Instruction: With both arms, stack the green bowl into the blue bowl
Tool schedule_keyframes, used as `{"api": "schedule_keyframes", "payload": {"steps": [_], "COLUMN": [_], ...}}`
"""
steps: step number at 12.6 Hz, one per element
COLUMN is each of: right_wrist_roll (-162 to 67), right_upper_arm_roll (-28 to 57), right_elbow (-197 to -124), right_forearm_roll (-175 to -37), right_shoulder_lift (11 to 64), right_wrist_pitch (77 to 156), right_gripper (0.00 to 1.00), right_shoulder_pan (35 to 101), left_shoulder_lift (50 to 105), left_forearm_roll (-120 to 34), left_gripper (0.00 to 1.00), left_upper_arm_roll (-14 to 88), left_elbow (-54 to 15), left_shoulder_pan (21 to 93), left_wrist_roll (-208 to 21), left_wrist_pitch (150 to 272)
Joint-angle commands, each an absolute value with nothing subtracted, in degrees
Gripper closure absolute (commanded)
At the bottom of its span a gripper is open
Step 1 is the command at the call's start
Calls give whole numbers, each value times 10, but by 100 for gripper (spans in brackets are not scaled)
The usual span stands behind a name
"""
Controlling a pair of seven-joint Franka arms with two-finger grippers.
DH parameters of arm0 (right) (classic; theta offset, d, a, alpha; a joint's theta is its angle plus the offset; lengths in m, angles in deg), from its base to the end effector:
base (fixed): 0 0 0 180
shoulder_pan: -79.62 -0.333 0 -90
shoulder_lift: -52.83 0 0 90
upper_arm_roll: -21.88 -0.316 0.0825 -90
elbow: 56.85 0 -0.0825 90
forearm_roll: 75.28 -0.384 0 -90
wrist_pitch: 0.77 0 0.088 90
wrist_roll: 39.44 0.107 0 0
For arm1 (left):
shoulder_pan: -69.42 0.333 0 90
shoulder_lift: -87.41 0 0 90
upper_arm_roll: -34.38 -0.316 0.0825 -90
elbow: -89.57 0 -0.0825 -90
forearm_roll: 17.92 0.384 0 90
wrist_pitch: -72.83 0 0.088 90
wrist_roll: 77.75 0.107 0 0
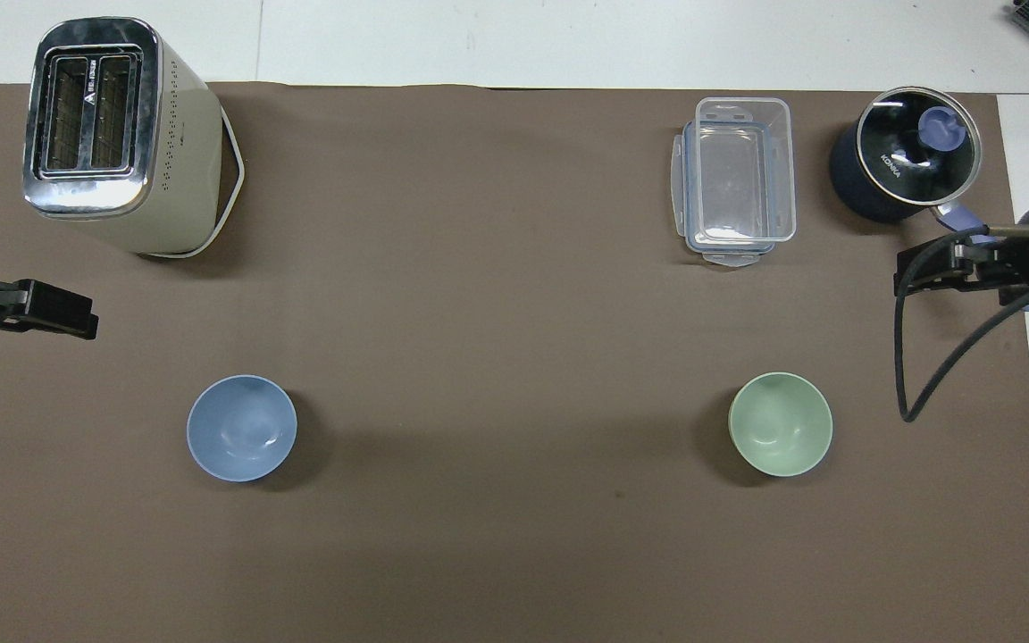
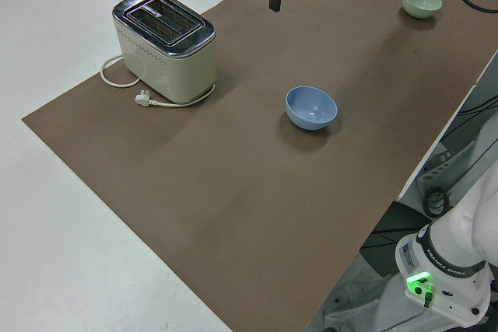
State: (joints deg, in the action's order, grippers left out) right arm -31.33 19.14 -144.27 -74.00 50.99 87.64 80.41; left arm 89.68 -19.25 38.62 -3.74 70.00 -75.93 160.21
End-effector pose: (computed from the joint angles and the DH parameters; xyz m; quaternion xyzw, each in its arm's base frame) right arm 0.5617 0.0162 0.6254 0.9985 -0.0540 -0.0065 0.0110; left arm 0.5351 -0.0376 0.6151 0.9983 -0.0479 -0.0321 0.0096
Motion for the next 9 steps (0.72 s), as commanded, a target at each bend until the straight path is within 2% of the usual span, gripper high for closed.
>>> {"api": "schedule_keyframes", "payload": {"steps": [1, 9], "right_wrist_roll": [-310, -312], "right_upper_arm_roll": [192, 193], "right_elbow": [-1458, -1459], "right_forearm_roll": [-769, -766], "right_shoulder_lift": [522, 522], "right_wrist_pitch": [890, 890], "right_gripper": [0, 0], "right_shoulder_pan": [815, 814], "left_shoulder_lift": [891, 898], "left_forearm_roll": [-183, -186], "left_gripper": [0, 0], "left_upper_arm_roll": [392, 391], "left_elbow": [-22, -39], "left_shoulder_pan": [706, 708], "left_wrist_roll": [-749, -750], "left_wrist_pitch": [1586, 1594]}}
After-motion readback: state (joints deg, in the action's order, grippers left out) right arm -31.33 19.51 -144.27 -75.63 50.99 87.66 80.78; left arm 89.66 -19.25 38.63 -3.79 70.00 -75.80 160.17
